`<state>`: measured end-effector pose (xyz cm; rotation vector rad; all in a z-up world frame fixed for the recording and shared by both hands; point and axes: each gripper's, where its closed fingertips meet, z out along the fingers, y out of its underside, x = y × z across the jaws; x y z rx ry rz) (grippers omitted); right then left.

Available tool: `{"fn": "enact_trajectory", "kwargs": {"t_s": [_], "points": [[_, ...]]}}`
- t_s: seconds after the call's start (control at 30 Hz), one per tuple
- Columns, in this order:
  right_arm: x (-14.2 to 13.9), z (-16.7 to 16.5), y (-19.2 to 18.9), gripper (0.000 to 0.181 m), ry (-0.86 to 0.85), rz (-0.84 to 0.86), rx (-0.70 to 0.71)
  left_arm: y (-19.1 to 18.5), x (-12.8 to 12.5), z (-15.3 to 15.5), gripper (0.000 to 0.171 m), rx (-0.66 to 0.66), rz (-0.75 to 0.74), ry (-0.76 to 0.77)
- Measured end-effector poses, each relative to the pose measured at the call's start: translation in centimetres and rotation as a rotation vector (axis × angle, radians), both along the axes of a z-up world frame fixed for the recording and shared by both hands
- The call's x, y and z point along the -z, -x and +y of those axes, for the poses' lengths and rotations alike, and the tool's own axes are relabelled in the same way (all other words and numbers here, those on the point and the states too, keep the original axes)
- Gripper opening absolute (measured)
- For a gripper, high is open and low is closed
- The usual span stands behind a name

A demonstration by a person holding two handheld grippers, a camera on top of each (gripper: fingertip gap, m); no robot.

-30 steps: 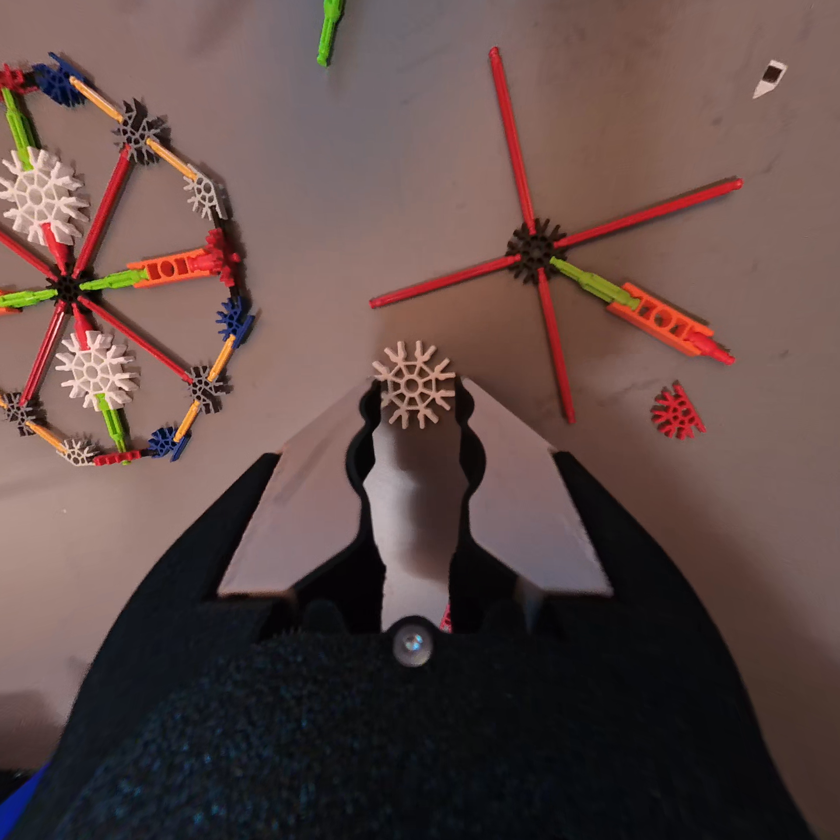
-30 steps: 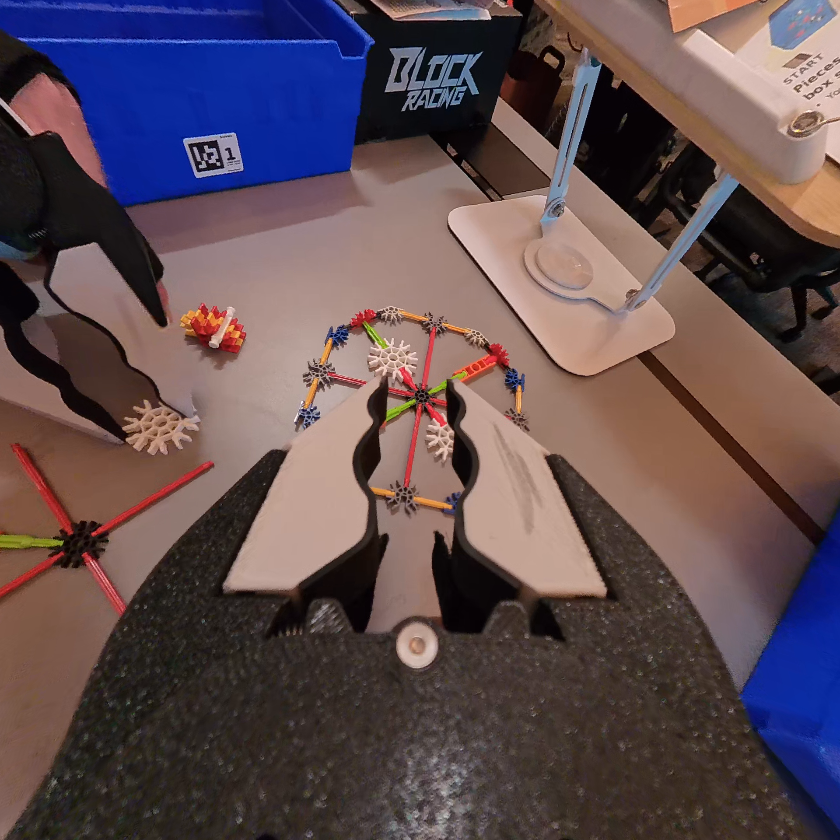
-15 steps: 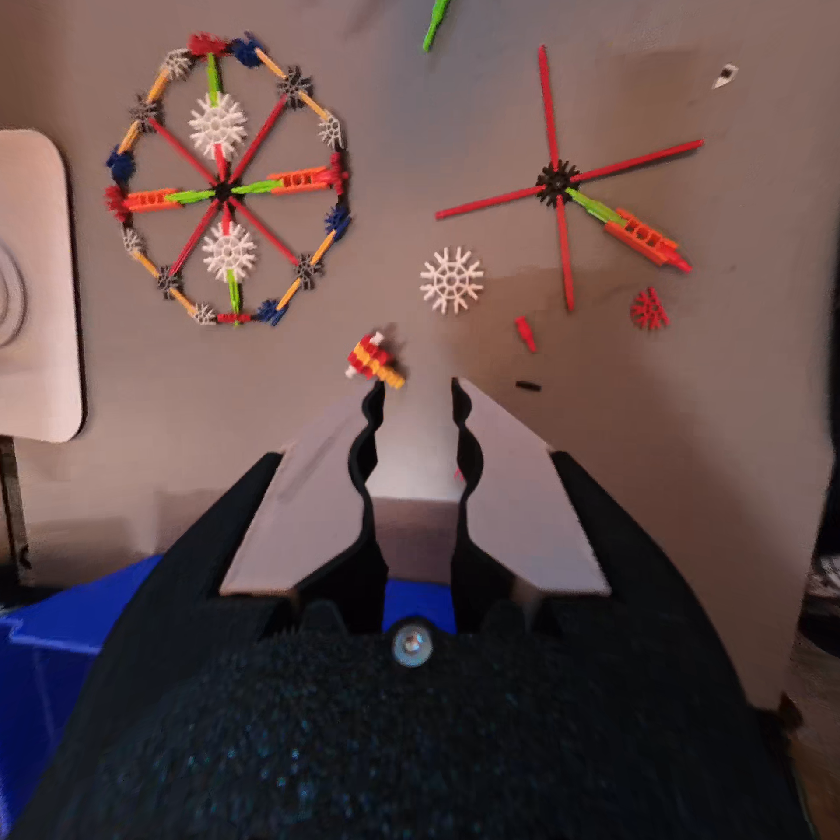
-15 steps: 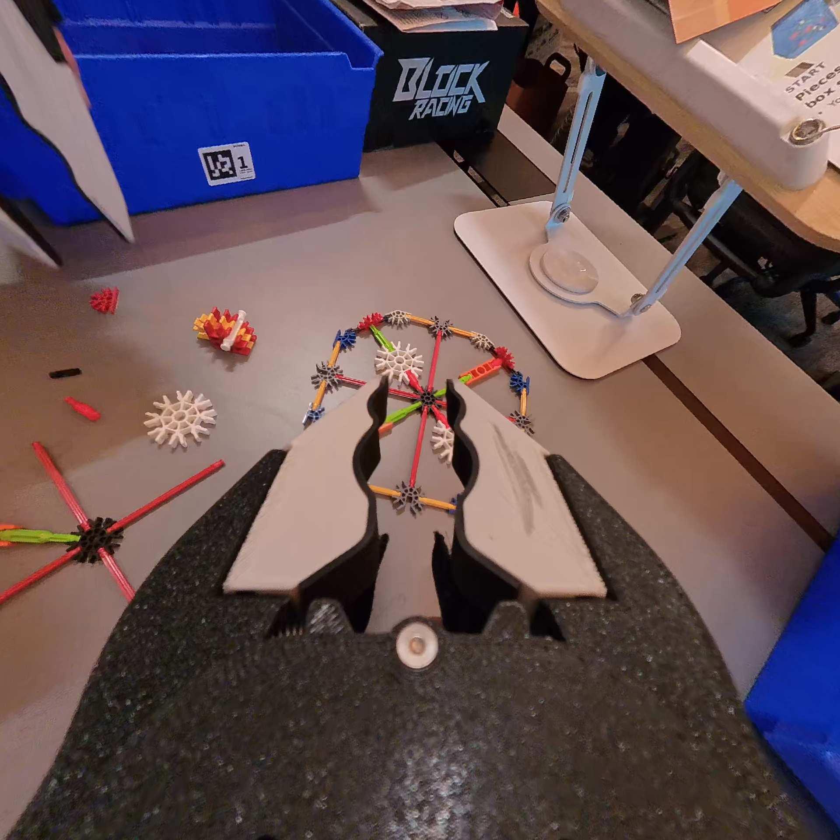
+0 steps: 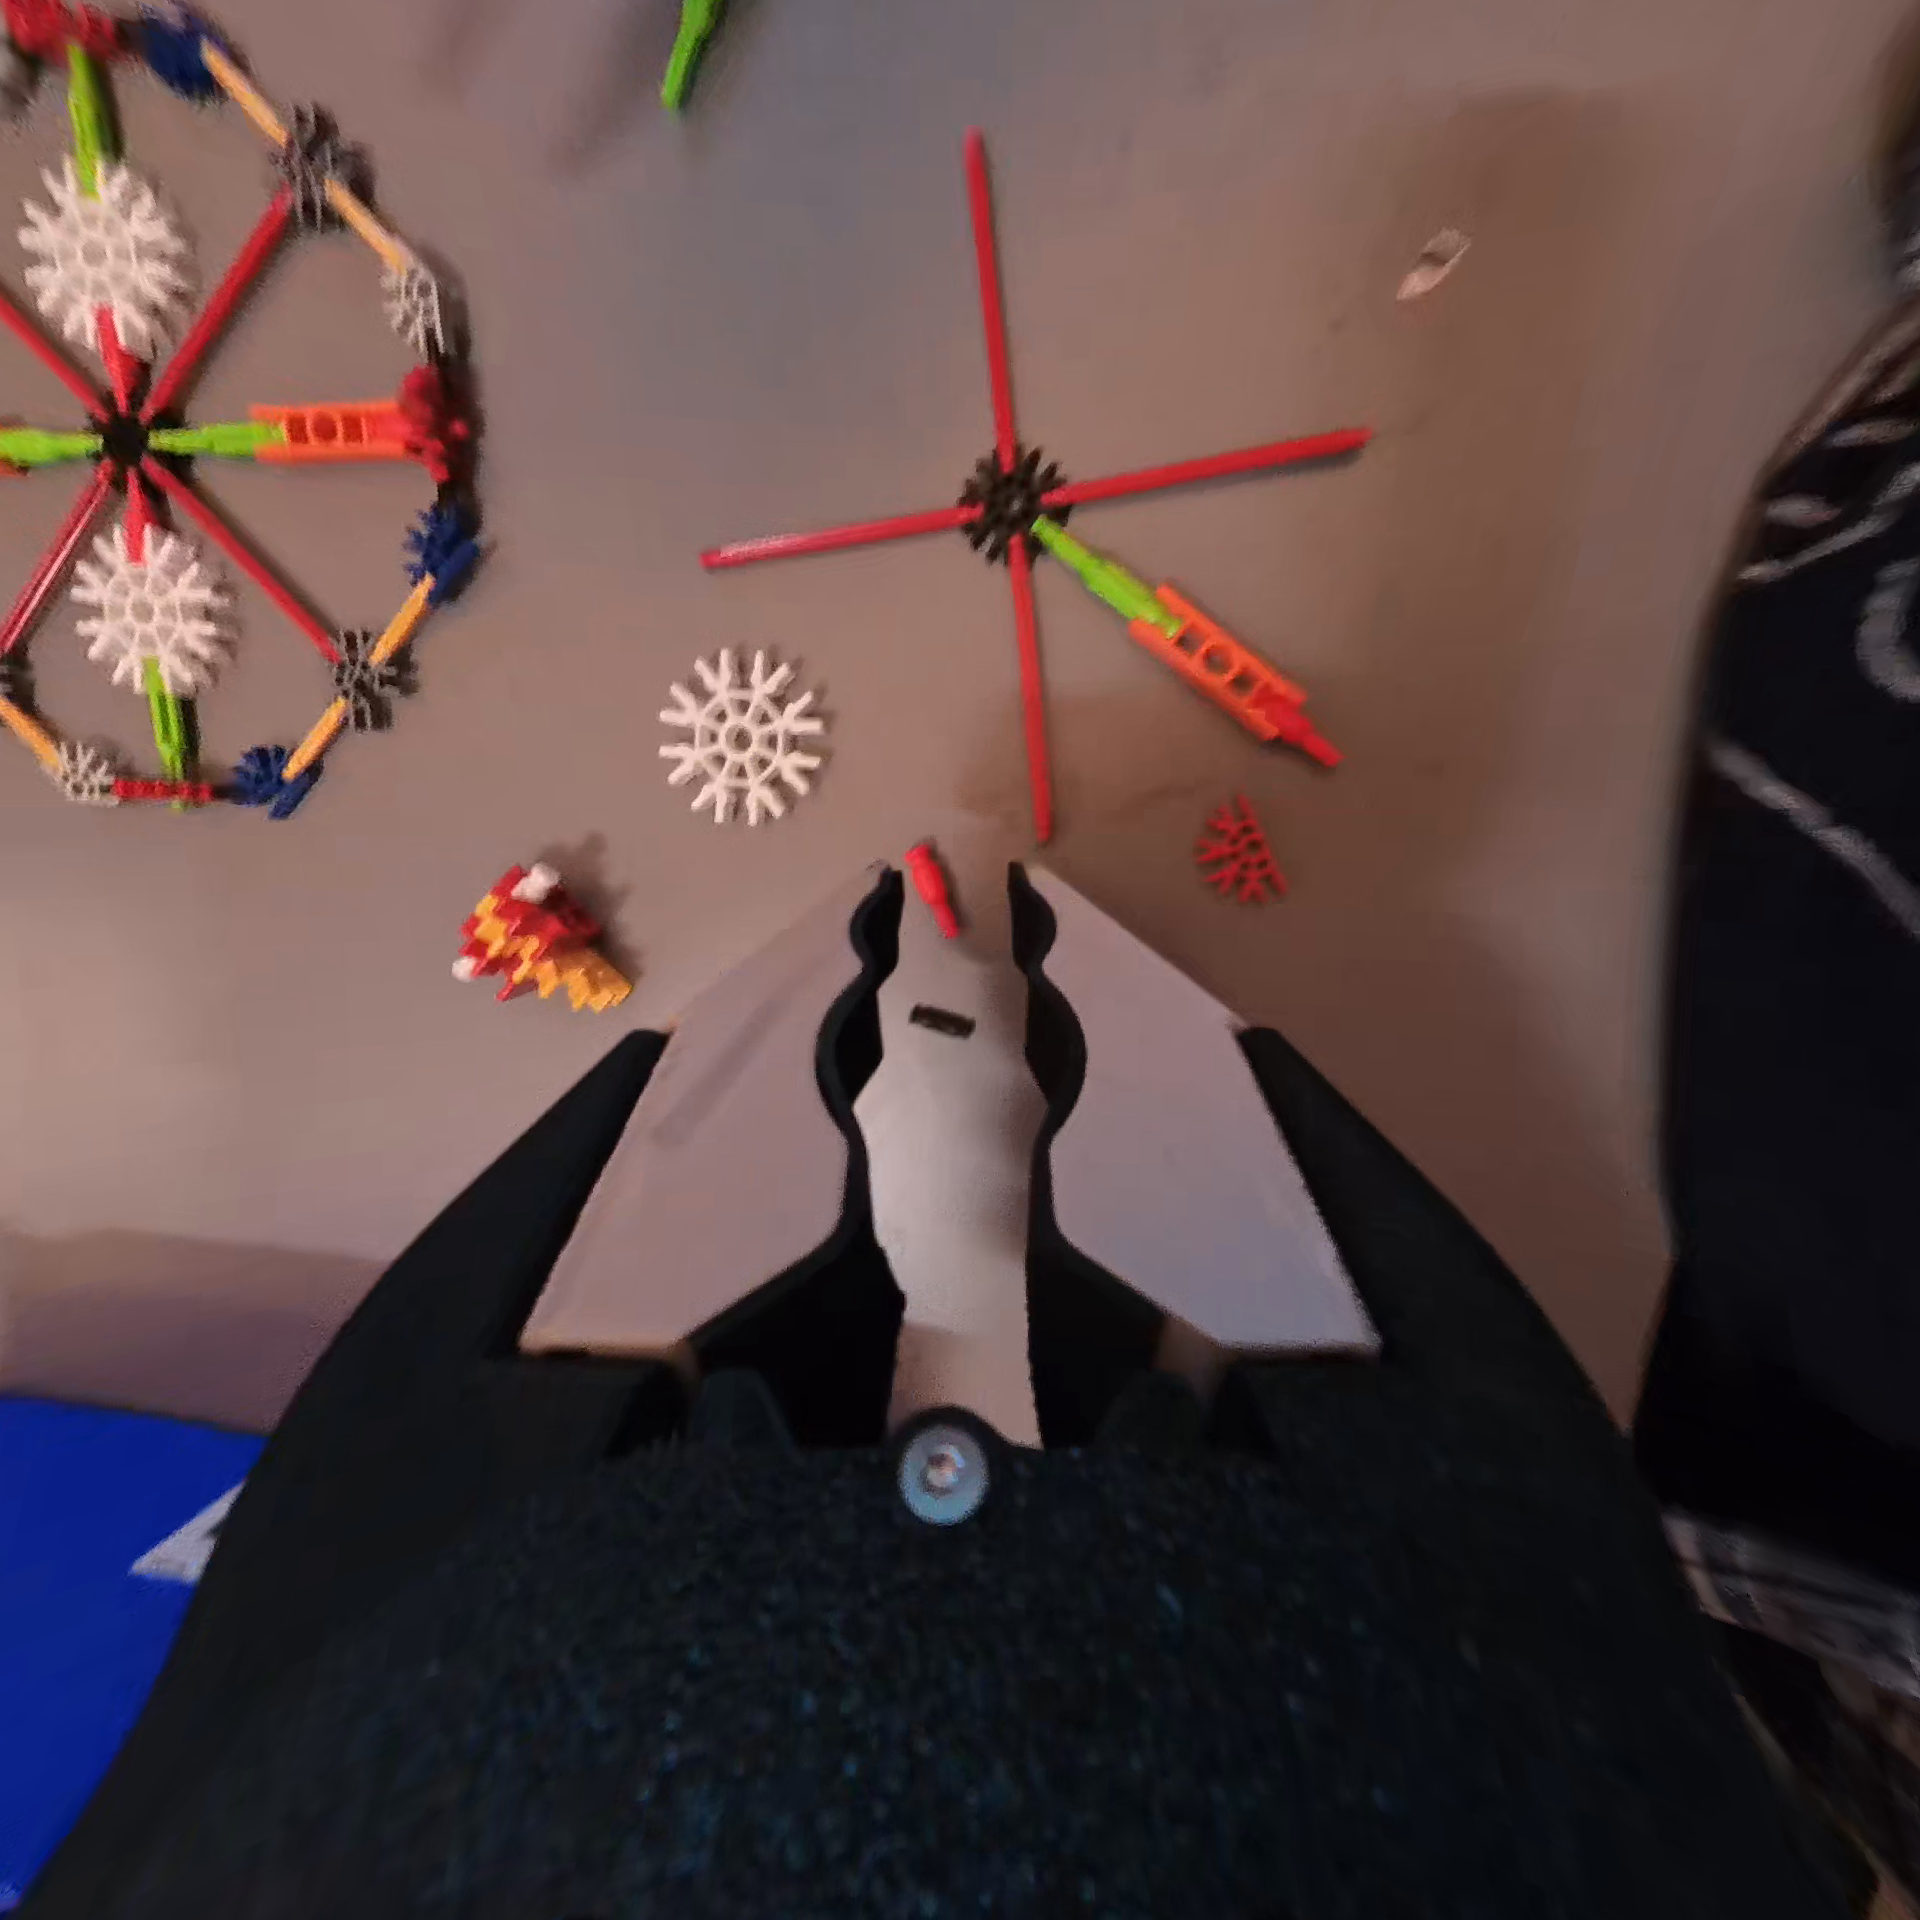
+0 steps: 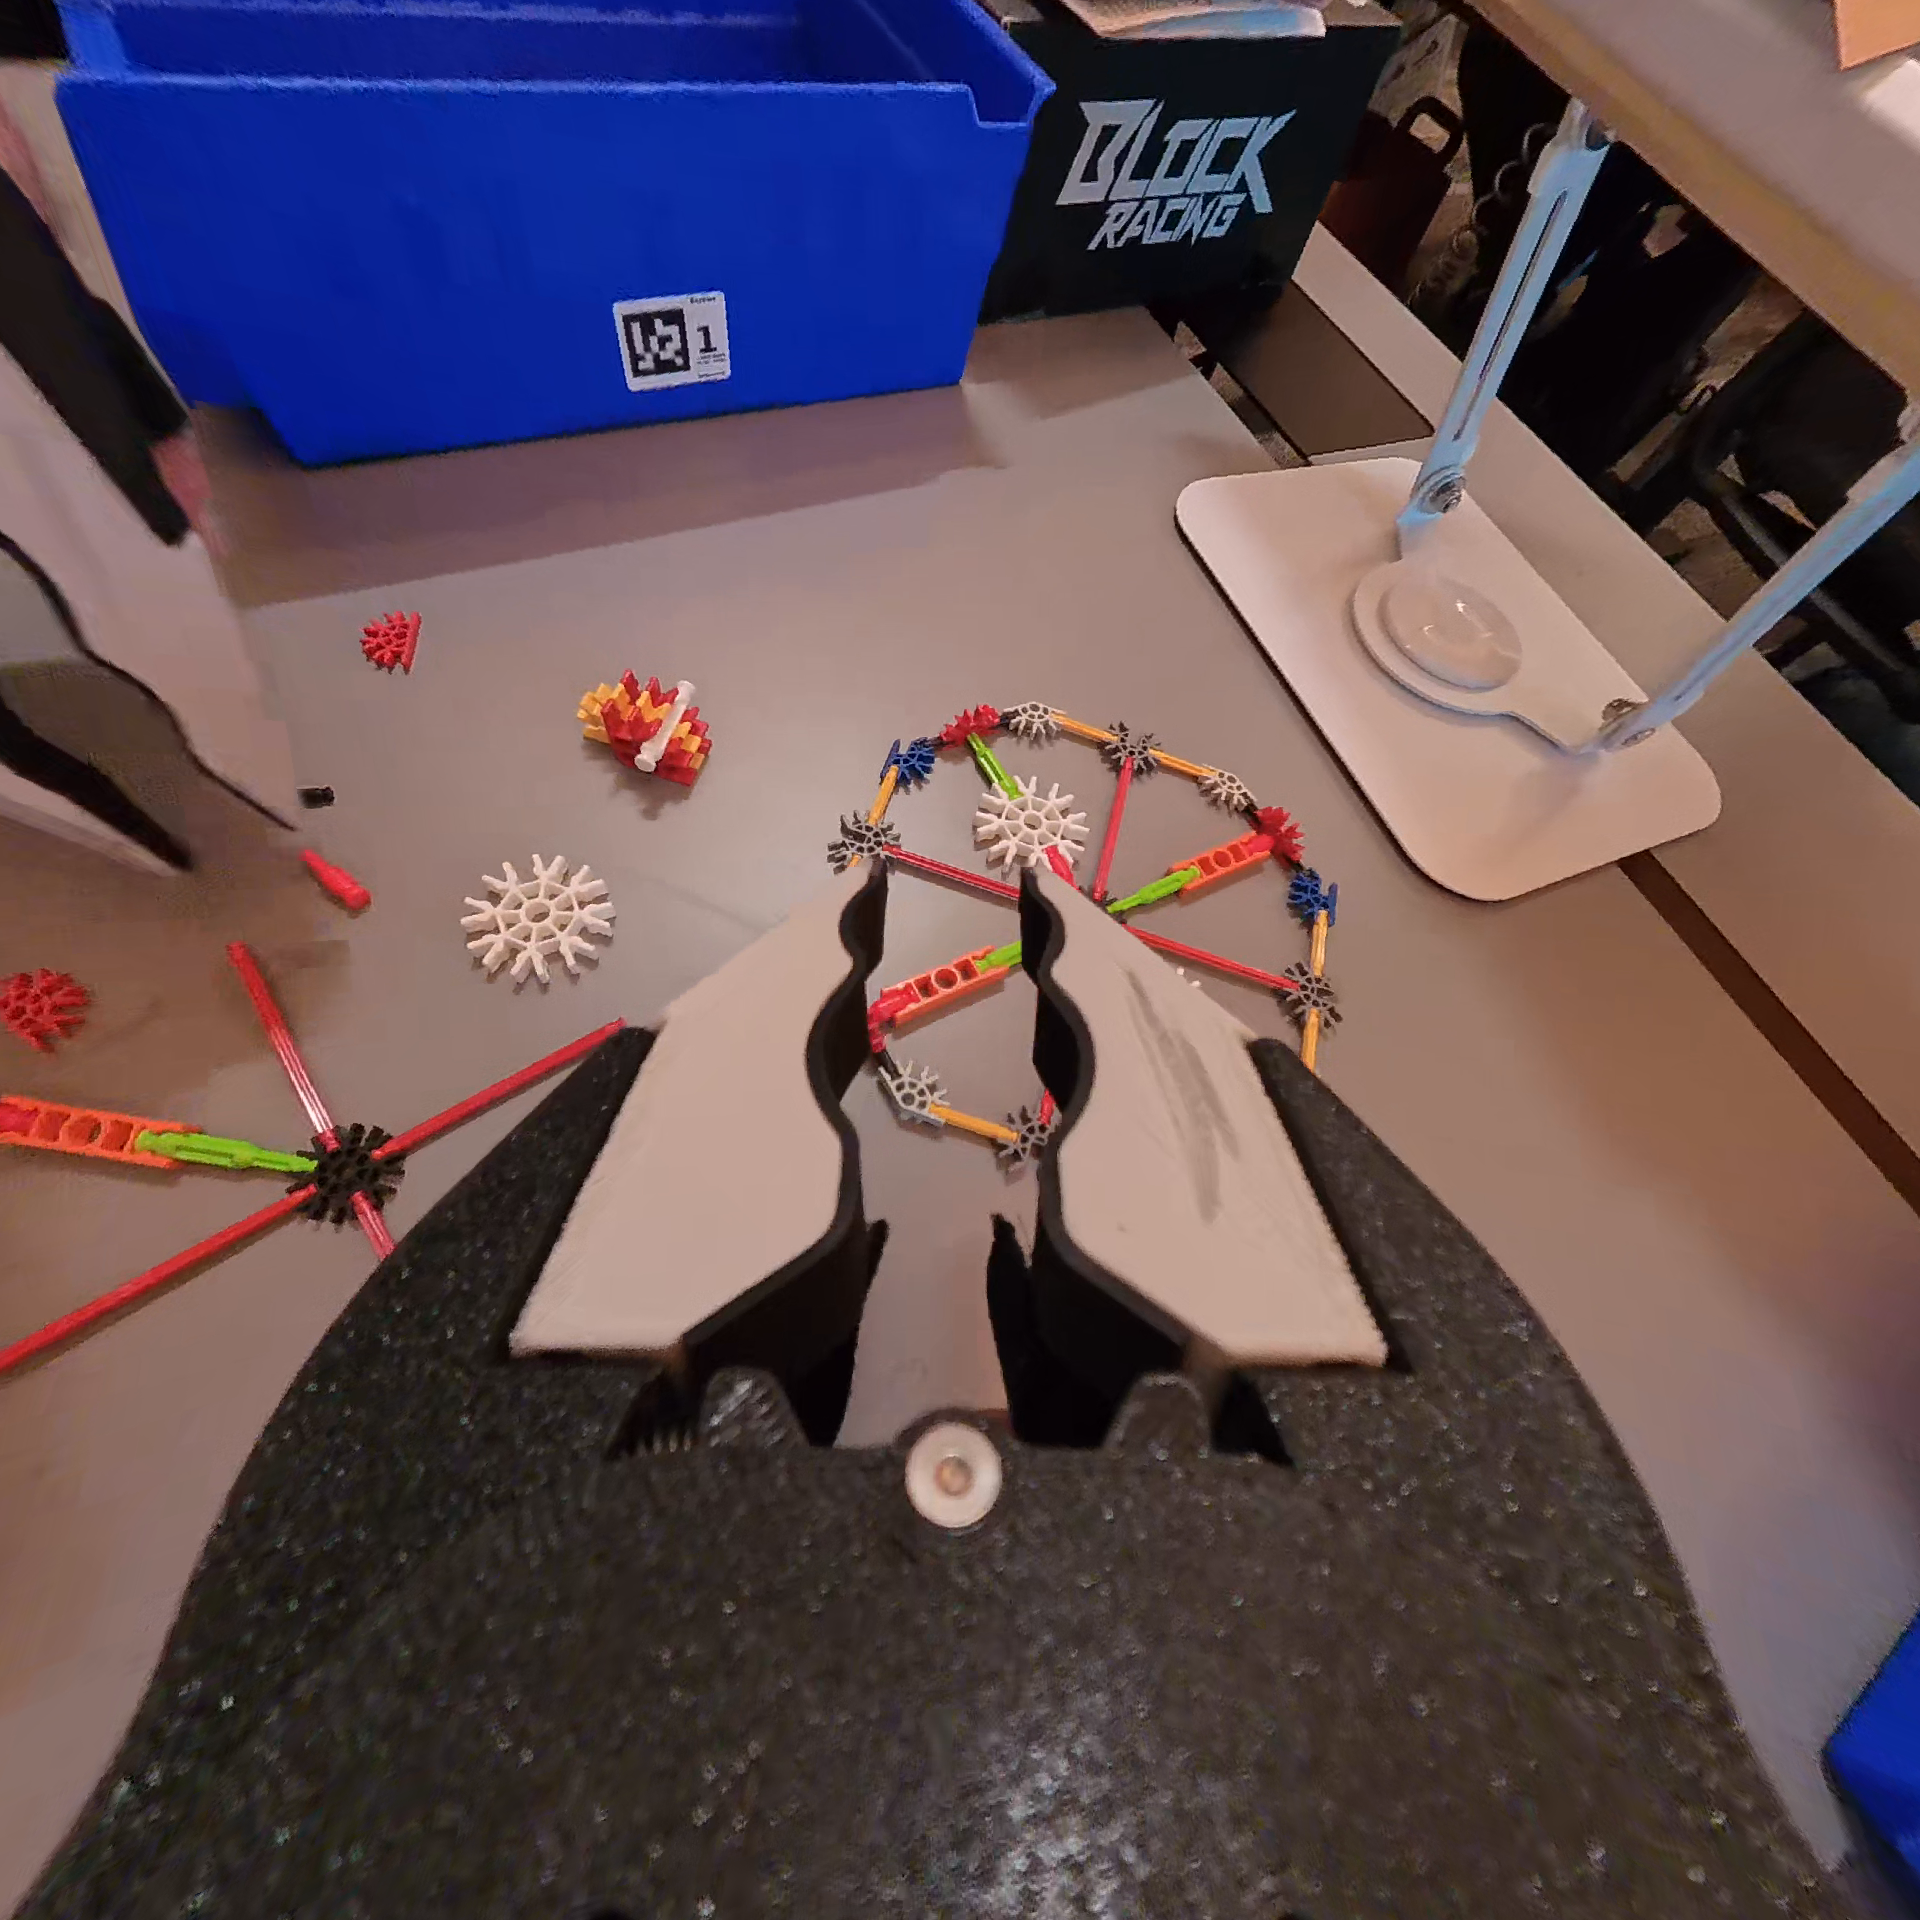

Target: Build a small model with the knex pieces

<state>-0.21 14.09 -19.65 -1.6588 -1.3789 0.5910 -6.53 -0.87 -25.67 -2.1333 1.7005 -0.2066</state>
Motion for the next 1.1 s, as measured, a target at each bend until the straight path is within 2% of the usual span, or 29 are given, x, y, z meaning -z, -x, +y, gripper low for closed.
{"fn": "enact_trajectory", "kwargs": {"t_s": [0.03, 0.17, 0.4, 0.5, 0.6, 0.7, 0.9, 1.1], "points": [[-0.2, -0.1, 0.0, 0.025, 0.001, 0.008, -0.006, 0.5, 0.7, 0.4, 0.021, -0.021, 0.034, -0.023], [0.2, -2.1, 0.9, 0.025, 0.024, -0.003, -0.102, 0.2, 1.9, 0.6, 0.018, -0.120, -0.020, -0.004], [4.4, -7.1, 3.4, 0.023, 0.055, -0.165, -0.334, 0.1, 2.9, 0.3, 0.008, -0.184, -0.070, 0.003], [6.0, -7.9, 4.1, 0.015, 0.074, -0.221, -0.366, 0.6, 2.9, 0.6, 0.006, -0.189, -0.058, -0.038], [7.1, -8.4, 4.5, 0.014, 0.085, -0.256, -0.382, 0.5, 2.9, 0.4, 0.006, -0.202, -0.109, -0.025], [7.9, -9.0, 4.8, 0.010, 0.099, -0.286, -0.397, 0.8, 2.8, 0.8, 0.011, -0.224, -0.123, -0.047], [7.8, -9.7, 5.2, 0.010, 0.112, -0.280, -0.411, 1.4, 2.6, 0.5, 0.017, -0.246, -0.139, -0.052], [8.2, -10.4, 5.2, 0.010, 0.123, -0.299, -0.439, 1.0, 2.8, 0.4, 0.009, -0.243, -0.152, -0.061]]}}
